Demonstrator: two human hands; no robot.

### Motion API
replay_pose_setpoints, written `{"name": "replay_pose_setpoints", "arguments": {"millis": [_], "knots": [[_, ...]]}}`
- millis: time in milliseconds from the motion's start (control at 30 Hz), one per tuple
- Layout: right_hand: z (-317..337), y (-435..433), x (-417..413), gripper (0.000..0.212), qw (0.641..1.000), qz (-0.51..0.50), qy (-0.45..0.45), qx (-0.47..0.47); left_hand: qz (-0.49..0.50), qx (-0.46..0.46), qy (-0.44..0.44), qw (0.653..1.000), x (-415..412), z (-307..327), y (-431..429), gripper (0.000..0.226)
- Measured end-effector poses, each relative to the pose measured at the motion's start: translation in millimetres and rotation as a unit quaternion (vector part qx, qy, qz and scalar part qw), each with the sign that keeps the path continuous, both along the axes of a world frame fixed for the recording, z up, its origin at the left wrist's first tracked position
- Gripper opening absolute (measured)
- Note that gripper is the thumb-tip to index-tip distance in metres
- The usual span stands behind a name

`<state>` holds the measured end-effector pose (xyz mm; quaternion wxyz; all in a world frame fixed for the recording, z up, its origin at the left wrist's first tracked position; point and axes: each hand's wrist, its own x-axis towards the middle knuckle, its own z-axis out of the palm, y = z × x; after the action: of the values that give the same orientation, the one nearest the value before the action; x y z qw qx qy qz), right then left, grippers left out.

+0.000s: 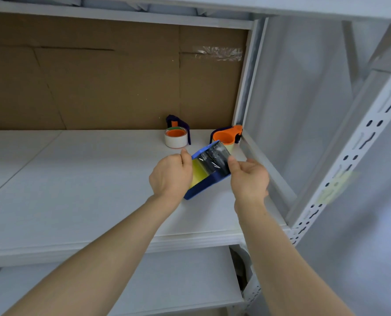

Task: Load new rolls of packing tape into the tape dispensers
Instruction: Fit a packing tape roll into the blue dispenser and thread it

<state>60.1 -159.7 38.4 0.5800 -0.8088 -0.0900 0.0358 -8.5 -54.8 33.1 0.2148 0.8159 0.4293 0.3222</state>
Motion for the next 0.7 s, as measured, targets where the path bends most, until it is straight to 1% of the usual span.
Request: {"name": "replay_pose_setpoints", "arguments": {"millis": [33, 100, 167, 233, 300, 400, 467, 567, 633, 700], "knots": [[-2, 5, 1, 0.027, 0.999, -0.022, 0.024, 0.042, 0.001, 0.002, 0.001, 1.0, 1, 0, 0, 0.046], [-5, 12, 2, 0.024, 0.994, -0.055, 0.038, 0.088, 0.003, 0.004, 0.002, 1.0, 2, -1, 1, 0.047], [-7, 17, 1, 0.018, 0.991, -0.069, 0.007, 0.113, 0.005, 0.007, 0.006, 1.0, 3, -2, 2, 0.048], [-10, 19, -1, 0.012, 0.99, -0.057, -0.059, 0.115, 0.008, 0.007, 0.006, 1.0, 2, -3, 3, 0.047], [-13, 19, -5, 0.01, 0.985, -0.032, -0.142, 0.097, 0.01, 0.004, 0.003, 1.0, 2, -3, 4, 0.046], [-16, 19, -10, 0.007, 0.959, 0.009, -0.27, 0.083, 0.011, -0.01, -0.003, 1.0, 2, -2, 10, 0.047], [-14, 20, -11, 0.006, 0.947, 0.057, -0.307, 0.078, 0.011, -0.018, 0.0, 1.0, 3, -1, 14, 0.047], [-10, 16, -7, 0.01, 0.942, 0.109, -0.316, 0.016, 0.016, -0.023, 0.023, 0.999, 2, 0, 18, 0.048], [-5, 15, -3, 0.012, 0.95, 0.133, -0.281, -0.019, 0.022, -0.025, 0.037, 0.999, 1, -1, 20, 0.048], [3, 17, -1, 0.018, 0.957, 0.144, -0.248, -0.048, 0.029, -0.029, 0.048, 0.998, 0, -2, 21, 0.048]]}}
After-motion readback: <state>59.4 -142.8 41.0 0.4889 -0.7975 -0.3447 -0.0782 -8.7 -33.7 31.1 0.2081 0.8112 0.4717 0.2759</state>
